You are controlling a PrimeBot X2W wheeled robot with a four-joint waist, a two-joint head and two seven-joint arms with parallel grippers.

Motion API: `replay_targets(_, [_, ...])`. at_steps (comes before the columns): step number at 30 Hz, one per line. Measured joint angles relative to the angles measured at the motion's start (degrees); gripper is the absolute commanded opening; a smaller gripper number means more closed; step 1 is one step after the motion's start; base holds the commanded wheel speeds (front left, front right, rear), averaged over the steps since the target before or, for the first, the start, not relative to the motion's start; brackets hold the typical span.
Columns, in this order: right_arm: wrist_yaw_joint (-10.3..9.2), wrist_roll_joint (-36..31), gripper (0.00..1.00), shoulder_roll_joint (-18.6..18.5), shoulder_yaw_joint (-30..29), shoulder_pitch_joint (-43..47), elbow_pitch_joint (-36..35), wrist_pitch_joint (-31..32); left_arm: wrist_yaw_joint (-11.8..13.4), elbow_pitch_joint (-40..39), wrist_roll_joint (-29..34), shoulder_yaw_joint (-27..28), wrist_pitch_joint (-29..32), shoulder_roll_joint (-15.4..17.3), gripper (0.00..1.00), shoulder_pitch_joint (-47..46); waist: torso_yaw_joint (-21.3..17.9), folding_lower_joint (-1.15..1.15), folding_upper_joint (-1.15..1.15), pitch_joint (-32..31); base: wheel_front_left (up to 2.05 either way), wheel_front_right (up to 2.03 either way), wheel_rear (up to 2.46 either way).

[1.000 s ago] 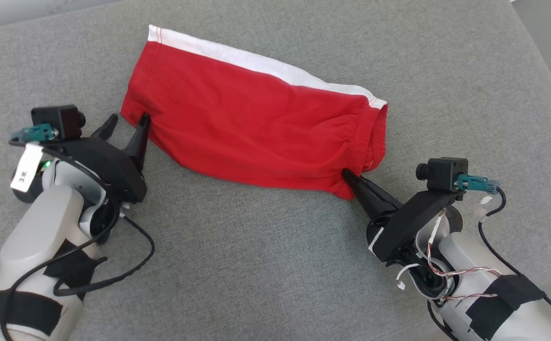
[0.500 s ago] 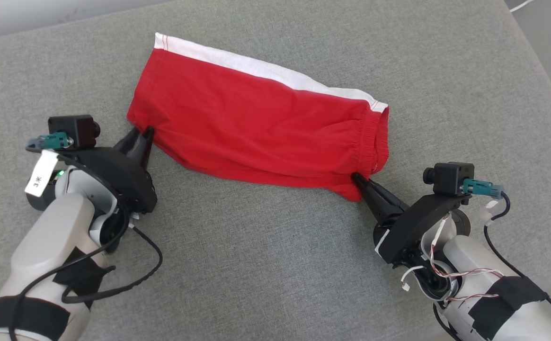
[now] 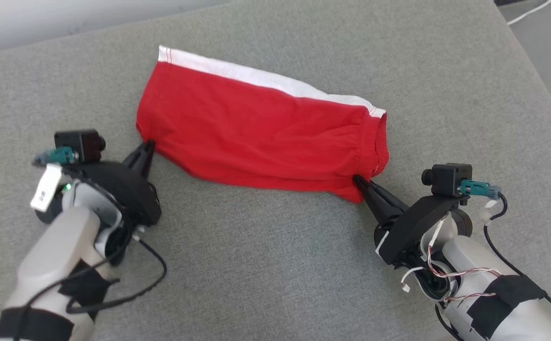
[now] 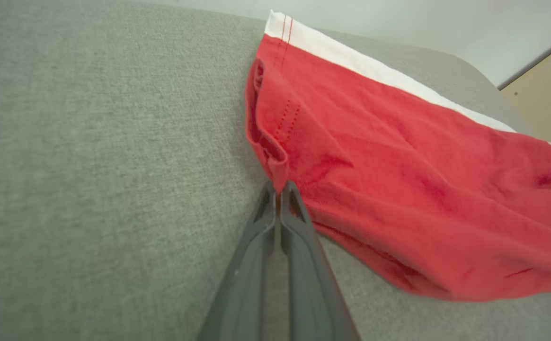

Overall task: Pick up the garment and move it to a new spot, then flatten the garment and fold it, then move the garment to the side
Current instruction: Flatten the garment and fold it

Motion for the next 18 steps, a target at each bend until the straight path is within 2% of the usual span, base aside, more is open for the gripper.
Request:
replay_targets(8, [0.01, 0.0, 0.00, -2.0, 1.5, 1.4, 1.8, 0.0, 0.0, 0.8, -0.2, -1.9, -3.5, -1.0, 0.00, 4.5, 0.7, 0.00, 0.00, -3.7, 0.00, 0.00, 0.00])
replay_targets(18, [0.01, 0.2, 0.00, -4.5, 4.8, 6.7, 2.6, 0.6, 0.1, 3.0, 4.0, -6.2, -6.7, -1.9, 0.00, 10.3, 3.1, -0.02, 0.00, -9.7, 0.00, 0.00, 0.00])
